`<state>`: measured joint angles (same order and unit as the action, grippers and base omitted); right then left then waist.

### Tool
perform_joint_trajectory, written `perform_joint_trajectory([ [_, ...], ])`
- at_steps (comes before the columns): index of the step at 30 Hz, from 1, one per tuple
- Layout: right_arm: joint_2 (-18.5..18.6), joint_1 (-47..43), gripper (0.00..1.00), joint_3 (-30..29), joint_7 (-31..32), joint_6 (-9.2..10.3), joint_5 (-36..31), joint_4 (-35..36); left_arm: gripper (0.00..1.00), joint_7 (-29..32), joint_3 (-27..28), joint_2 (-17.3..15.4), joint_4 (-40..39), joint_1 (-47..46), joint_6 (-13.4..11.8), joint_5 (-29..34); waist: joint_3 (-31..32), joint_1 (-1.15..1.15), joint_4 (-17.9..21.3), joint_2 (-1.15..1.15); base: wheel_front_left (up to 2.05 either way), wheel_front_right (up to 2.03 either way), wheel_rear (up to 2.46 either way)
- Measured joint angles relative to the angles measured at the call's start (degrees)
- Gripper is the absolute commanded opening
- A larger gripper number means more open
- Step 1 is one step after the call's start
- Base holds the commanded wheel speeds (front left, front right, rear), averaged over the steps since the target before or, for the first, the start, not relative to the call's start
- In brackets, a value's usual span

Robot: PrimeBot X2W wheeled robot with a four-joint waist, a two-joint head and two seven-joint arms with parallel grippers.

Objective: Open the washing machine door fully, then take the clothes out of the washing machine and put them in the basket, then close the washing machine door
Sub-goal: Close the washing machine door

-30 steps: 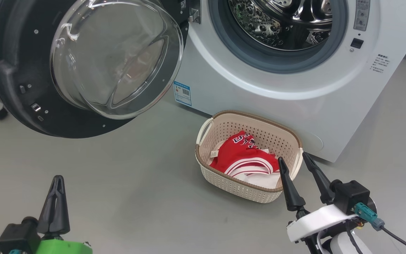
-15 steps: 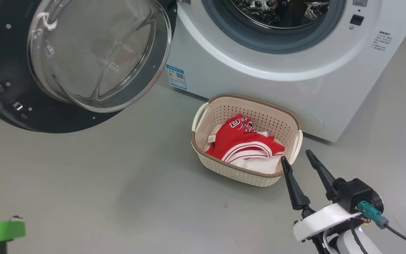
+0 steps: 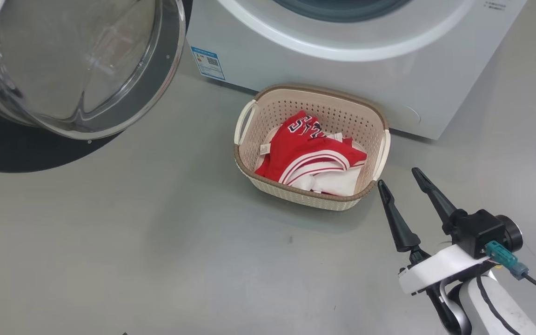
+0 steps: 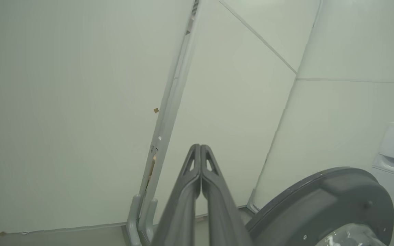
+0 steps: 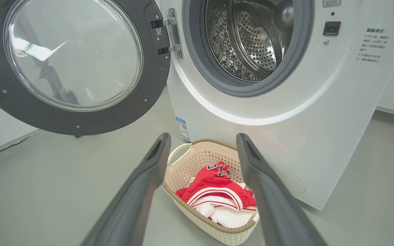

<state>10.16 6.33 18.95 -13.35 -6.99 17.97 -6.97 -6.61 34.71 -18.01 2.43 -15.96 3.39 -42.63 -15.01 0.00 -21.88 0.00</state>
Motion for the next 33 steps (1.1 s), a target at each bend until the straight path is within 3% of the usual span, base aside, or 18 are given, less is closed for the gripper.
perform_joint_trajectory([
  [4, 0.78, 0.56, 1.00, -0.65, 0.02, 0.00, 0.00, 0.33, 0.00, 4.01, 4.81, -3.38, 4.48, -5.50, -1.72, -5.94, -1.58, 0.00, 1.54, 0.00, 0.00, 0.00, 0.00],
  [8, 0.98, 0.93, 1.00, -0.81, 0.45, 0.00, 0.00, 1.00, 0.00, 9.16, 7.08, -3.78, 9.65, -10.16, -3.38, -12.87, -3.18, 0.00, 2.88, 0.00, 0.00, 0.00, 0.00],
  [15, 1.66, 2.31, 1.00, -0.85, 0.45, 0.00, 0.00, 1.45, 0.00, 17.44, 11.20, -4.44, 18.94, -18.76, -9.15, -22.74, -5.75, 0.00, 4.68, 0.00, 0.00, 0.00, 0.00],
  [19, 1.68, 2.91, 1.00, -0.37, 0.45, 0.00, 0.00, 1.60, 0.00, 21.12, 13.68, -4.85, 23.86, -22.42, -10.20, -26.88, -6.70, 0.00, 5.66, 0.00, 0.00, 0.00, 0.00],
  [33, 2.30, 3.18, 1.00, -0.96, 0.44, 0.00, 0.02, 1.59, 0.00, 27.61, 16.48, -8.21, 40.68, -29.89, -10.74, -27.43, -8.08, 0.00, 7.40, 0.00, 0.00, 0.00, 0.00],
])
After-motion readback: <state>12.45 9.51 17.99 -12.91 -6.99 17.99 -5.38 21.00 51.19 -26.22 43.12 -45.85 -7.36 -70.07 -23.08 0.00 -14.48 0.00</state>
